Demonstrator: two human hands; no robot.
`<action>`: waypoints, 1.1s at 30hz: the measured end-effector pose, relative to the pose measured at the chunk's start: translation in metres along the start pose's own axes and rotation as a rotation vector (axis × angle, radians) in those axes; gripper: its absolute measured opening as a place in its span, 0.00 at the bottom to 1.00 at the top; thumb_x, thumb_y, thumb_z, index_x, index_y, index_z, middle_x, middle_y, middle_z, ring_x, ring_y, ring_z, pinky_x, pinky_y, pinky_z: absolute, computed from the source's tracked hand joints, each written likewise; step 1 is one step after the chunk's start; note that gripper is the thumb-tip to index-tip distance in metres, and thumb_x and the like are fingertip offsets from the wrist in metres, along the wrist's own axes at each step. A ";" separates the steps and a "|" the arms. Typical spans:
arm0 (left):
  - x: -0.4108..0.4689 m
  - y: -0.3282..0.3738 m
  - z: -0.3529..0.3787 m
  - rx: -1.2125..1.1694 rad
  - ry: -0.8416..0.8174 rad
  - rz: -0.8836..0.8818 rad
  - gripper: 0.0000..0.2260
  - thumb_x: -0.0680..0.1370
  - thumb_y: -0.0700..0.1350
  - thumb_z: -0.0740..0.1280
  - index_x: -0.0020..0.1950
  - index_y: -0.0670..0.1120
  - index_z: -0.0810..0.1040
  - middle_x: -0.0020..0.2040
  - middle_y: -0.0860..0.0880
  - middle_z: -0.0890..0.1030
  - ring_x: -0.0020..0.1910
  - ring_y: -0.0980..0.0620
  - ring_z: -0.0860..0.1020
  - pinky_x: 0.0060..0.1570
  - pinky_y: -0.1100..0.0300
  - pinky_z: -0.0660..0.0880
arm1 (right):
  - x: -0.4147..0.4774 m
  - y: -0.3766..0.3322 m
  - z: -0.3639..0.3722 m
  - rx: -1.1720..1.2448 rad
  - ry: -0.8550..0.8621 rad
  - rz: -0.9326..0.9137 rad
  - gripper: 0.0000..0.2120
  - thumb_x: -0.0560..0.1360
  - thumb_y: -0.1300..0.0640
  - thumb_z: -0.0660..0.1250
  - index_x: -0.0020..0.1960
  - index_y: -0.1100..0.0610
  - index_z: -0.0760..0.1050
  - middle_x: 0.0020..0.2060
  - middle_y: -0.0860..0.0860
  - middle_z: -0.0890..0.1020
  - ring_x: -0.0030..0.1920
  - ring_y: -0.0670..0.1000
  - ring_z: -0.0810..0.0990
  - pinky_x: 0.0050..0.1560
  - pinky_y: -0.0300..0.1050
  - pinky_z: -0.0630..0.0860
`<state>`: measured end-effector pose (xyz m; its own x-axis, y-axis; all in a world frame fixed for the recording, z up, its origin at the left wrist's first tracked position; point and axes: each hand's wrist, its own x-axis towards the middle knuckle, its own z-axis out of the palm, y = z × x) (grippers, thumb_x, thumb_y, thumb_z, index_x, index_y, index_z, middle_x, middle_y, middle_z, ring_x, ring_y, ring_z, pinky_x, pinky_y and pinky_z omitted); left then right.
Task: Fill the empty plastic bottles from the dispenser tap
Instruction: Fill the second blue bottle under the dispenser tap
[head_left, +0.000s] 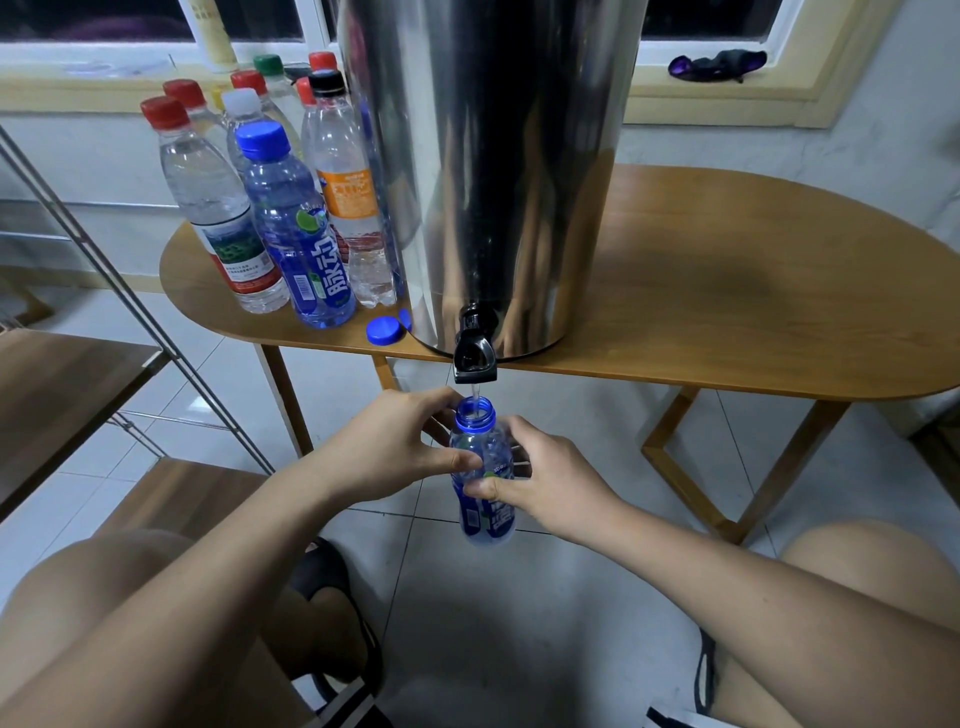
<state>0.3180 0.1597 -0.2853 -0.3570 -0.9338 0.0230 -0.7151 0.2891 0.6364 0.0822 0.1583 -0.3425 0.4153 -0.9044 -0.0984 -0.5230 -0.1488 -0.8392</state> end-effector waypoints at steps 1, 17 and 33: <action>0.000 0.000 0.000 0.002 0.000 0.001 0.21 0.75 0.59 0.80 0.64 0.57 0.78 0.56 0.58 0.86 0.53 0.66 0.83 0.47 0.72 0.79 | 0.000 0.000 0.000 0.001 -0.001 0.000 0.35 0.73 0.36 0.79 0.75 0.42 0.69 0.70 0.41 0.81 0.67 0.43 0.80 0.64 0.45 0.81; 0.001 -0.003 0.001 0.012 0.000 0.001 0.21 0.75 0.60 0.80 0.63 0.57 0.78 0.54 0.59 0.86 0.52 0.64 0.83 0.45 0.70 0.78 | 0.000 0.000 0.000 0.012 -0.007 0.009 0.33 0.73 0.37 0.80 0.73 0.40 0.70 0.68 0.39 0.81 0.63 0.42 0.81 0.61 0.43 0.81; 0.001 -0.003 0.002 0.012 0.001 0.009 0.21 0.74 0.60 0.81 0.62 0.59 0.77 0.53 0.59 0.86 0.52 0.64 0.83 0.45 0.71 0.76 | -0.001 -0.001 -0.001 0.010 -0.015 0.009 0.32 0.74 0.38 0.80 0.73 0.40 0.70 0.67 0.39 0.81 0.63 0.42 0.81 0.61 0.42 0.80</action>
<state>0.3188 0.1583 -0.2888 -0.3625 -0.9315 0.0297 -0.7189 0.2998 0.6271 0.0818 0.1587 -0.3408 0.4220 -0.8994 -0.1139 -0.5192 -0.1368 -0.8437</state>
